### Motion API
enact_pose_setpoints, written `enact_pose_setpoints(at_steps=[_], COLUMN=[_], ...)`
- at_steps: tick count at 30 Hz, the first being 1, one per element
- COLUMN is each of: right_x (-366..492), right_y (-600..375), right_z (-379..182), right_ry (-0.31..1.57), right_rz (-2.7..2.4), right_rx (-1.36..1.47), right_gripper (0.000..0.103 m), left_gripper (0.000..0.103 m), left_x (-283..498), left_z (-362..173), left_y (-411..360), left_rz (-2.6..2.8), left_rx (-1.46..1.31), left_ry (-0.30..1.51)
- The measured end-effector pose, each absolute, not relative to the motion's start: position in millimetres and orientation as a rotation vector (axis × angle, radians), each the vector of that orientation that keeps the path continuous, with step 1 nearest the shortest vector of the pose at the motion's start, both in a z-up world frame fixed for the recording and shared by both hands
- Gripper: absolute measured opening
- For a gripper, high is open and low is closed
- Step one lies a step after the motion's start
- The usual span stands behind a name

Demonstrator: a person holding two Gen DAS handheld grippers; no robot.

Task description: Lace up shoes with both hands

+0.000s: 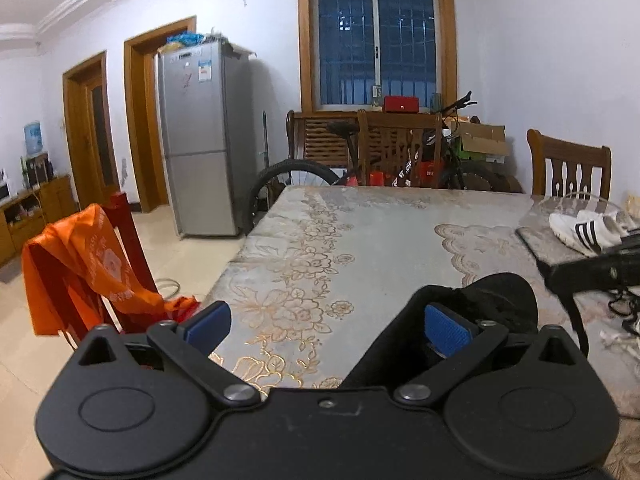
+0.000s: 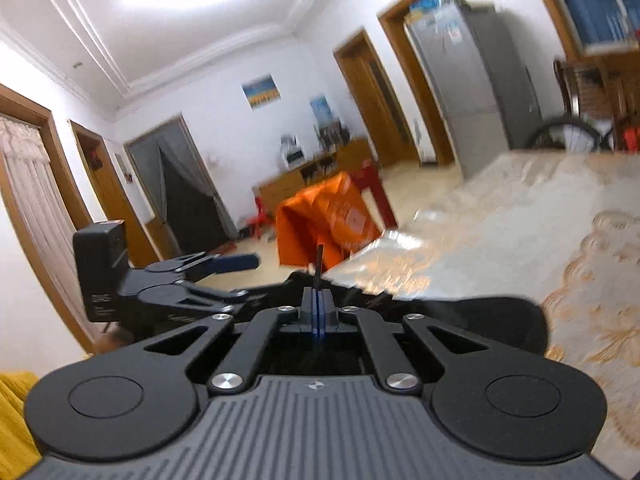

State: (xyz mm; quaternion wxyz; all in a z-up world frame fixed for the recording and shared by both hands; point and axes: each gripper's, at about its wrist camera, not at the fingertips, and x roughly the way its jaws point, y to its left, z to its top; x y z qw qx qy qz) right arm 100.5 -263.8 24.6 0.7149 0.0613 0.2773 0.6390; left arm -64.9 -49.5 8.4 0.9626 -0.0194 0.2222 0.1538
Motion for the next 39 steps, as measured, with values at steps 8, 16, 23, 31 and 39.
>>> enact_pose_setpoints(at_steps=[8,16,23,31,39], right_x=[124,112,109,113,115], right_y=[-200,-174,-161,-172,-175], right_z=[52,66,61,58,55], right_ry=[1.029,1.081,1.06,1.007,0.965], right_rz=[1.228,1.203,1.242,1.226,1.21], right_rx=[-0.109,-0.302,-0.302,-0.245,-0.204], right_gripper=[0.0,0.001,0.001,0.001,0.001], left_gripper=[0.103,0.103,0.103,0.103,0.103], left_x=[-62,-62,-63,-63,-62], left_z=[4,3,1,1,0], left_y=[-24,-10,-7,-11,-14], left_rz=[0.27,0.226,0.21,0.223,0.23], left_rx=[-0.22,-0.314,-0.339,-0.32,-0.314], left_ry=[0.468,0.465,0.463,0.463,0.463])
